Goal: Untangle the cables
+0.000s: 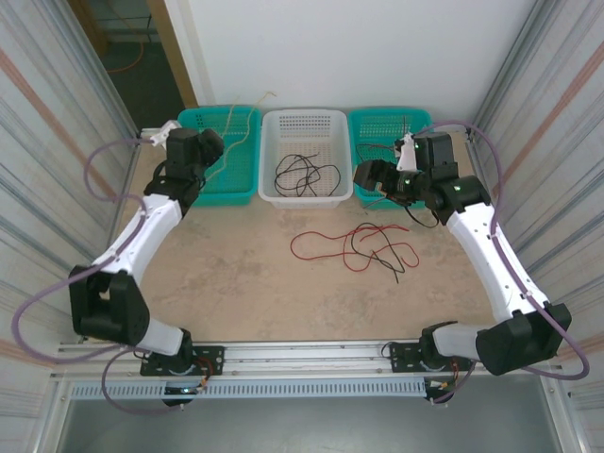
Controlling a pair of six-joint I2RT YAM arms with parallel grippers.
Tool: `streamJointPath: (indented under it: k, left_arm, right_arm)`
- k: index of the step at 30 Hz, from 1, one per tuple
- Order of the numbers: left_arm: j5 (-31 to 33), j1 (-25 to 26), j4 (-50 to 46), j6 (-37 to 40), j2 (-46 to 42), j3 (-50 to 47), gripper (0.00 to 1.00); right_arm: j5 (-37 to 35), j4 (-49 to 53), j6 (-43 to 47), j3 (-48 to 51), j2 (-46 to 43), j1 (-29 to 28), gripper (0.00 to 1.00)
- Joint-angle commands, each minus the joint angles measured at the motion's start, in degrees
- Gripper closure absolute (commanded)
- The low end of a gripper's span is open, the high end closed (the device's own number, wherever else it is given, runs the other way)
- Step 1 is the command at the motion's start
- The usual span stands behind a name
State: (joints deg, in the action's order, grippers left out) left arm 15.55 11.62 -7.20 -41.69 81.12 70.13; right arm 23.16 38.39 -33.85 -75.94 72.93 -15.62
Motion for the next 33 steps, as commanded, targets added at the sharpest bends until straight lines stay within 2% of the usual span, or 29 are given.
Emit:
streamJointPath:
  k: [1, 6, 11, 14, 17, 22, 26, 33]
  left_arm:
    - [-2.25, 0.25, -6.97, 7.86, -7.33, 3.17, 0.19]
    - [-13.62, 0.37, -13.62, 15.06, -15.54, 2.62, 0.23]
    - [-22.35, 2.93, -21.7, 17.13, -20.29, 1.27, 0.25]
    - [-22.48, 7.17, -24.02, 18.11, -22.47, -0.47, 0.27]
    - [-18.94, 10.97, -25.12, 17.97, -24.84, -2.94, 0.27]
    - [-21.29, 11.32, -23.84, 14.66, -28.07, -8.0, 0.3]
    - [-21.92, 11.41, -24.06, 15.06, -29.57, -9.38, 0.32]
    - [-22.95, 11.43, -23.84, 14.87, -30.41, -10.49, 0.32]
  right_arm:
    - [-2.16, 2.76, 1.41, -0.03, -1.46, 0.25, 0.16]
    - [-5.14, 4.8, 1.24, 2.83, -1.72, -0.39, 0.16]
    - [-10.01, 3.94, 0.76, 9.08, -1.45, -4.71, 0.17]
    - [-13.3, 2.19, -0.37, 13.42, 0.57, -7.73, 0.19]
    - [-14.21, -1.73, -1.54, 17.37, 3.94, -10.34, 0.25]
    - [-15.59, -6.47, -1.66, 18.64, 11.62, -14.04, 0.38]
    - [-18.99, -8.43, -1.51, 18.2, 16.12, -15.41, 0.5]
    - [-19.0, -11.22, -0.96, 16.82, 22.49, -15.4, 0.57]
